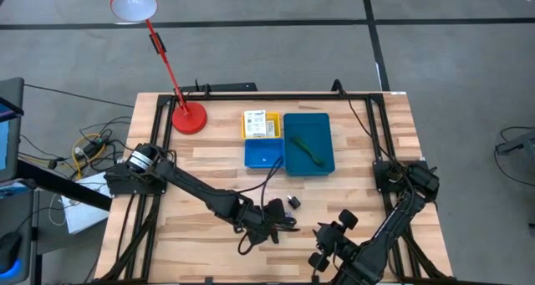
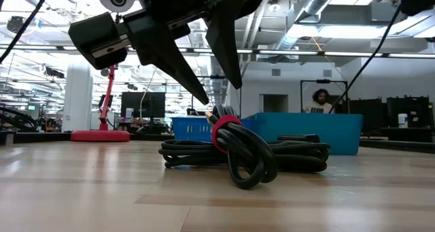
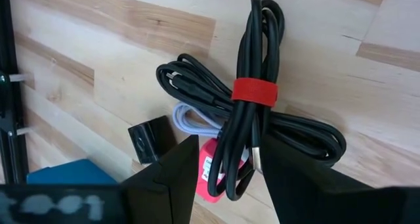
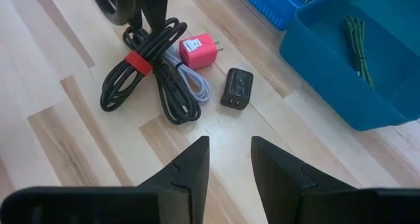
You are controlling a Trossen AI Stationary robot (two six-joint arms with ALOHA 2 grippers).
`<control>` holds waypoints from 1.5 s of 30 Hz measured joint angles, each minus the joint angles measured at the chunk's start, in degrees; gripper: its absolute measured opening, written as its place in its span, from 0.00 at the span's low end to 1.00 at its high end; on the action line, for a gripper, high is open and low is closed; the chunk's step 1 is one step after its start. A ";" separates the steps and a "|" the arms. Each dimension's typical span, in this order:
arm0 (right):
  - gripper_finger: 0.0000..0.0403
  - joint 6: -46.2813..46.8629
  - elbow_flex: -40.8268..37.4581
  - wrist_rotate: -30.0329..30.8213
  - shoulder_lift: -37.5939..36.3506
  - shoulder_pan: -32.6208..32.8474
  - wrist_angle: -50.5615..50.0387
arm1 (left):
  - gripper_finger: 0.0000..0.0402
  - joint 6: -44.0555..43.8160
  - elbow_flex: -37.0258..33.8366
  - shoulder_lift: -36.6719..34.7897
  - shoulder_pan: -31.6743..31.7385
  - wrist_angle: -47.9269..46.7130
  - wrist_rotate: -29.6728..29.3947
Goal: Pick and place items into bin
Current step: Put the bottom black charger cable into the light blue bin
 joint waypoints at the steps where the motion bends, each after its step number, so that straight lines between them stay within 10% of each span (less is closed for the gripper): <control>1: 0.26 -0.01 0.00 0.00 0.00 0.00 0.01 | 0.38 -0.02 0.00 0.00 0.11 0.00 0.02; 33: 0.26 -0.21 -0.02 0.20 0.00 -0.39 0.38 | 0.37 -0.68 0.70 4.63 1.01 0.00 1.75; 45: 0.26 -0.16 -0.02 0.20 0.00 -0.39 0.38 | 0.07 -2.51 0.72 4.63 0.67 -0.85 -0.76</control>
